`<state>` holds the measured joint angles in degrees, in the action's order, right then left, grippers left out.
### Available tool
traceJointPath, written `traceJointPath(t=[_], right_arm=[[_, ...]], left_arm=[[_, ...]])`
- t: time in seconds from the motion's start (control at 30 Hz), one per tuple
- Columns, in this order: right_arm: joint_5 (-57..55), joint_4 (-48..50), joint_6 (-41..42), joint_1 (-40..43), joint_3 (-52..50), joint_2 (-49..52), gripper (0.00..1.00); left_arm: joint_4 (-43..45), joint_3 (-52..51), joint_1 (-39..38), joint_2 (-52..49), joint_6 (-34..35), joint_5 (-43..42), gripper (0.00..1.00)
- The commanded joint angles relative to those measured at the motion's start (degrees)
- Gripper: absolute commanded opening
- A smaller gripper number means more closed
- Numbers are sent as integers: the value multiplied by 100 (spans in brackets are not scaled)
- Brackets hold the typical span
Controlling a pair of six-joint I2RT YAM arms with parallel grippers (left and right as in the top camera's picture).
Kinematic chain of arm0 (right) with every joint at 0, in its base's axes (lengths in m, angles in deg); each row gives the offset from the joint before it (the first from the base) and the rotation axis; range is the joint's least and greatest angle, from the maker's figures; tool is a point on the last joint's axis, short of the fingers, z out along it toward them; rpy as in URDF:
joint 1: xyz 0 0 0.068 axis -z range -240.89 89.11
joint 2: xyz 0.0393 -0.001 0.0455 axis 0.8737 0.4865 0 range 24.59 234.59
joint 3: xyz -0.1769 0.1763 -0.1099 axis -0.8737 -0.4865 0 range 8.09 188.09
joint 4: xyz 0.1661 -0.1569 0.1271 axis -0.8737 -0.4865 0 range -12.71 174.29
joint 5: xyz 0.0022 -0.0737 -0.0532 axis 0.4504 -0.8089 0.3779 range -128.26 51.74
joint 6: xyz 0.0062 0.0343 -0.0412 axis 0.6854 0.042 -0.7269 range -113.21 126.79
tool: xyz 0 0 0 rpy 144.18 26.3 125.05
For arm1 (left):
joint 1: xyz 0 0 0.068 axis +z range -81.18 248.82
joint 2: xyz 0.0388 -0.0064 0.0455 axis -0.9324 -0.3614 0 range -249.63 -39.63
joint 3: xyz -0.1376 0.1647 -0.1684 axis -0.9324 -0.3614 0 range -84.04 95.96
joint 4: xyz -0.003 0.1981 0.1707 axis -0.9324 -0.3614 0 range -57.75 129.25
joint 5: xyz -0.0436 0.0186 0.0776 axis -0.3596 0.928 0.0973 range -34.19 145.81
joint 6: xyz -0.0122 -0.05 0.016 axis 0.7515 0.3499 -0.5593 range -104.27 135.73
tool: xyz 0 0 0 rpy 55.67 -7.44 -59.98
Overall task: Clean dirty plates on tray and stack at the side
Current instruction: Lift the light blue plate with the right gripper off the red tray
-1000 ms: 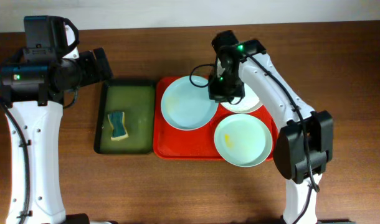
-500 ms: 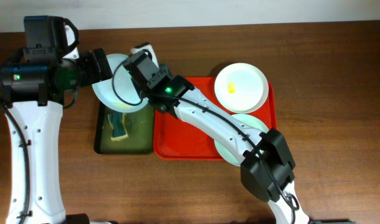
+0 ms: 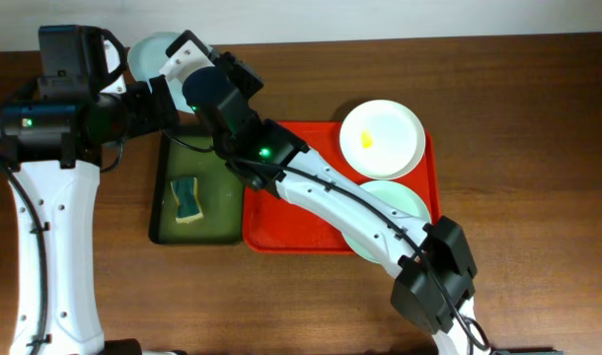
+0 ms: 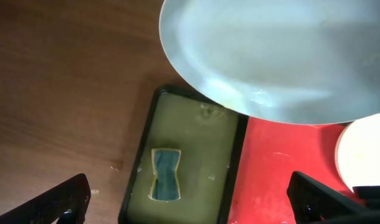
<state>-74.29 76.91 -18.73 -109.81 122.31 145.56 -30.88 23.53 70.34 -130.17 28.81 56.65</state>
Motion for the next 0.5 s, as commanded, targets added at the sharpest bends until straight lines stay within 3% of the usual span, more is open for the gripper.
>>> traceJointPath(t=[0.0, 0.47], right_arm=[[-96, 31, -22, -61, 120, -330, 4], [-92, -22, -15, -57, 120, -330, 4]], left_arm=[[15, -7, 42, -20, 35, 92, 99], [15, -7, 42, -20, 35, 92, 100]])
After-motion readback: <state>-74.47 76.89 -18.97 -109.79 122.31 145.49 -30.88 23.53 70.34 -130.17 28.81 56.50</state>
